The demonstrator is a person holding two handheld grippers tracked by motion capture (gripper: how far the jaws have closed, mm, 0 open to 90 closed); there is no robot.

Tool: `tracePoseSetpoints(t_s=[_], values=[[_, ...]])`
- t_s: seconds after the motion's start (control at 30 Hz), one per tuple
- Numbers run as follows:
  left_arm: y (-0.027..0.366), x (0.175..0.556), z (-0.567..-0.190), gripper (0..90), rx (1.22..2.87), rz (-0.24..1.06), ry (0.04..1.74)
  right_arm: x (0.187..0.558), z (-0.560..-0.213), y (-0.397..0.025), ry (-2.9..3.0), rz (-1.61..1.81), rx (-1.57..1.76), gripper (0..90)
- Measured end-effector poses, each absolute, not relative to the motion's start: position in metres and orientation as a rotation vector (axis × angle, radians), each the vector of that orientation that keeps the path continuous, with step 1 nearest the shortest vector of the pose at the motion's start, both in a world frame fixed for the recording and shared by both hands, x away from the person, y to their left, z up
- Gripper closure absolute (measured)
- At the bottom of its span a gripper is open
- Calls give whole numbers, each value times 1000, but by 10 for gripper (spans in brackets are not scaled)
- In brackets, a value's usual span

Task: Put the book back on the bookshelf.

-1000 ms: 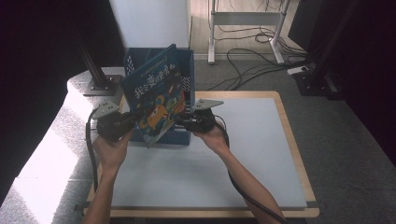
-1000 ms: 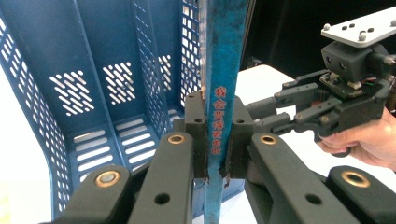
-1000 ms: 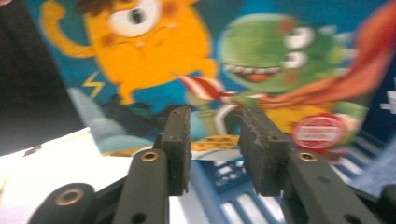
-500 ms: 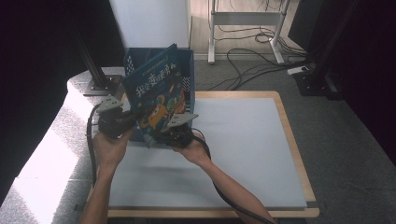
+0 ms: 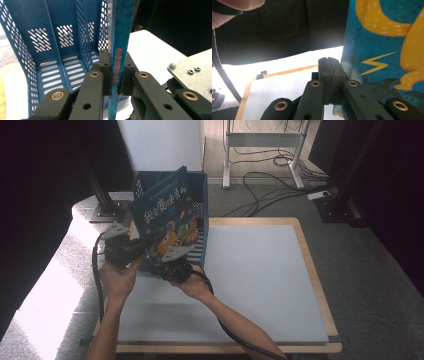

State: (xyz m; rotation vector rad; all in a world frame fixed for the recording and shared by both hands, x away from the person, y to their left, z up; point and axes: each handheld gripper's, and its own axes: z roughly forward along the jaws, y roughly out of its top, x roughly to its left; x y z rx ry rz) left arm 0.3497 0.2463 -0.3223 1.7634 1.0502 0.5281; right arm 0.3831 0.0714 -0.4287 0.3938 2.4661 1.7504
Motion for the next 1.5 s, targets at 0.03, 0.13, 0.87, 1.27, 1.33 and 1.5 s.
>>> tracePoseSetpoints(t_s=[0.03, 0.13, 0.87, 1.27, 1.33, 1.5], values=[[247, 351, -323, 833, 1744, 524, 1064, 381, -428, 72, 2445, 1731, 387, 887], [245, 352, -324, 833, 1726, 533, 1076, 377, -427, 73, 2409, 1680, 381, 887], [213, 372, -329, 834, 1680, 584, 1128, 401, -431, 48, 2352, 1627, 485, 889], [189, 389, -328, 834, 1686, 629, 1127, 421, -432, 30, 2324, 1633, 530, 889], [185, 392, -329, 834, 1687, 641, 1128, 423, -432, 28, 2323, 1629, 537, 888], [180, 396, -331, 834, 1673, 653, 1130, 428, -434, 24, 2313, 1628, 550, 889]])
